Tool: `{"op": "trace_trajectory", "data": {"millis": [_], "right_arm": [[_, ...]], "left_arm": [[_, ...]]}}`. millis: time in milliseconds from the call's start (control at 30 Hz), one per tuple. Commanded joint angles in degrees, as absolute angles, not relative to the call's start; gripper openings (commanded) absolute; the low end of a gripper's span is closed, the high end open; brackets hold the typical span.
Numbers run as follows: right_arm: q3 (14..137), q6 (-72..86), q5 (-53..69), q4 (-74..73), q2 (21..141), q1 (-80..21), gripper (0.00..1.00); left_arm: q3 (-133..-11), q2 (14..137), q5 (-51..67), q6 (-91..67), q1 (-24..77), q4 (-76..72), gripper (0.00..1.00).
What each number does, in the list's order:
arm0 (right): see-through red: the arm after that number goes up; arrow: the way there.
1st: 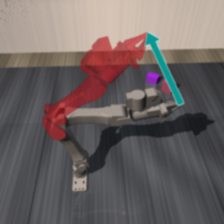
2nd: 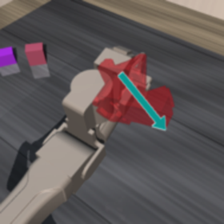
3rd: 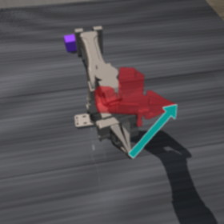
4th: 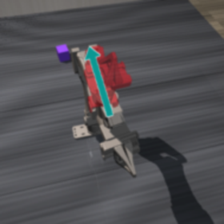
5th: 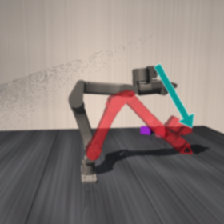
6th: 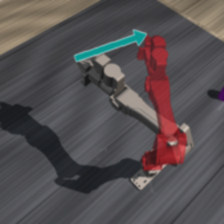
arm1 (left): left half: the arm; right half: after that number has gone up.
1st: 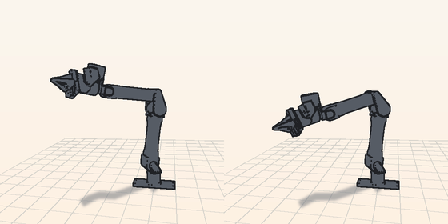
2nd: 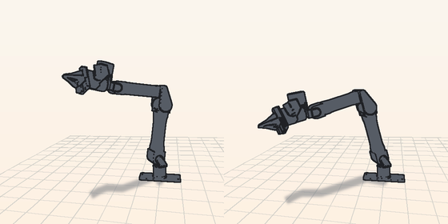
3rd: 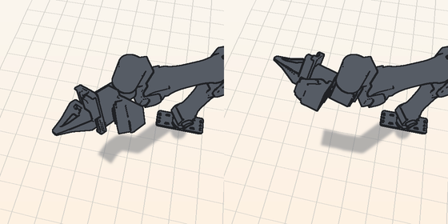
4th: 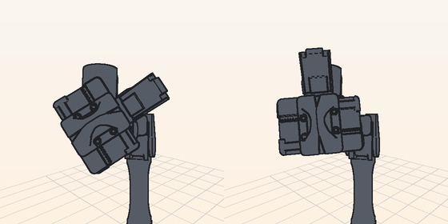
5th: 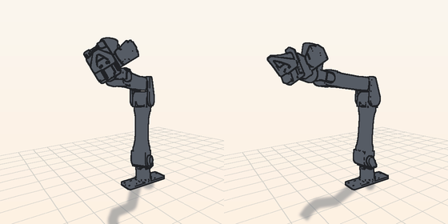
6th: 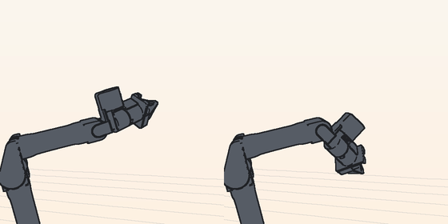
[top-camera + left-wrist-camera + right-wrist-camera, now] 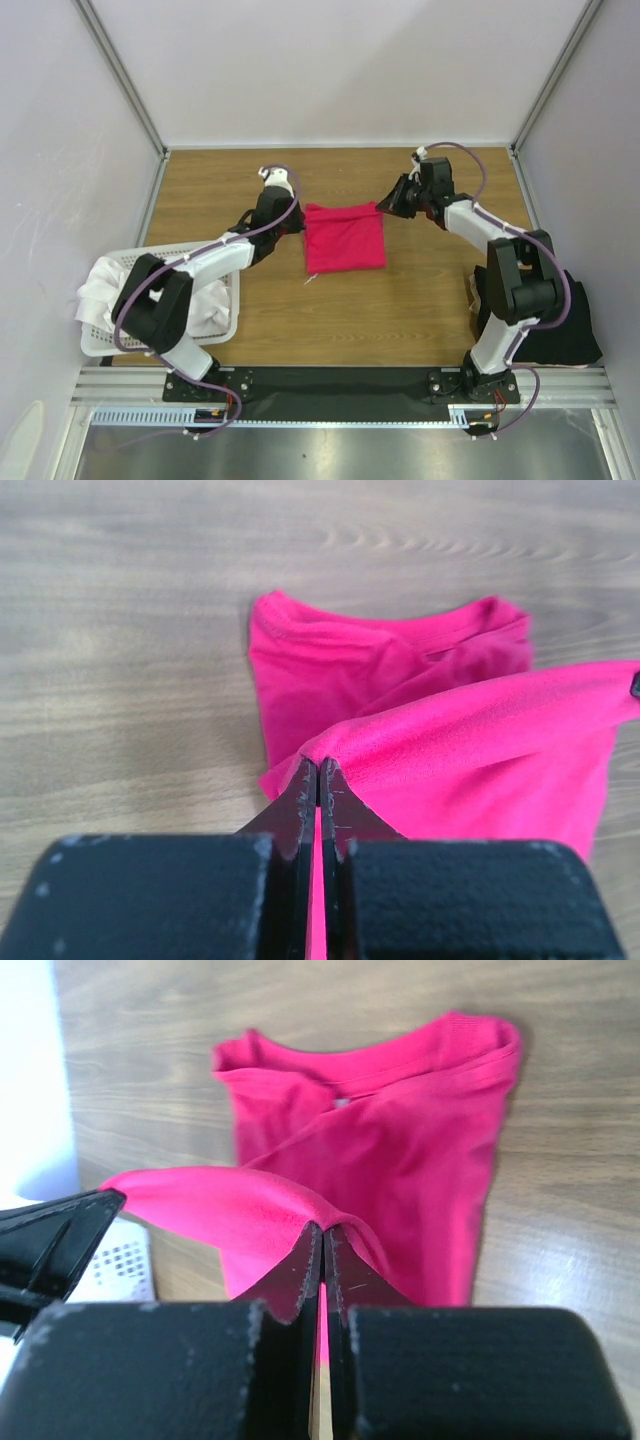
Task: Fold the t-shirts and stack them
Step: Fold the tshirt
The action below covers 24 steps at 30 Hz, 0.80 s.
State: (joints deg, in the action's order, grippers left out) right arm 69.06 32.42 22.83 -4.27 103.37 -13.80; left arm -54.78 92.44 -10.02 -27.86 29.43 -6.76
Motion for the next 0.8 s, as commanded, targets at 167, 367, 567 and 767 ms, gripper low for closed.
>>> {"op": "trace_trajectory", "data": {"millis": [167,367,567,767], "right_arm": [[66.45,30.50,18.37,-6.06,90.97,-13.01,0.00],[65.30,29.54,15.91,-5.72,87.71,-13.01,0.00],[70.92,28.57,17.75,-4.84,96.31,-12.39,0.00],[78.73,28.48,21.09,-3.25,106.60,-11.60,0.00]], "left_arm": [[-55.55,84.21,-10.02,-25.40,28.56,-7.12,0.00],[-56.60,83.14,-10.98,-24.44,28.56,-7.21,0.00],[-60.46,89.29,-11.69,-25.05,28.48,-7.03,0.00],[-64.95,97.02,-11.25,-26.10,27.51,-8.08,0.00]]}}
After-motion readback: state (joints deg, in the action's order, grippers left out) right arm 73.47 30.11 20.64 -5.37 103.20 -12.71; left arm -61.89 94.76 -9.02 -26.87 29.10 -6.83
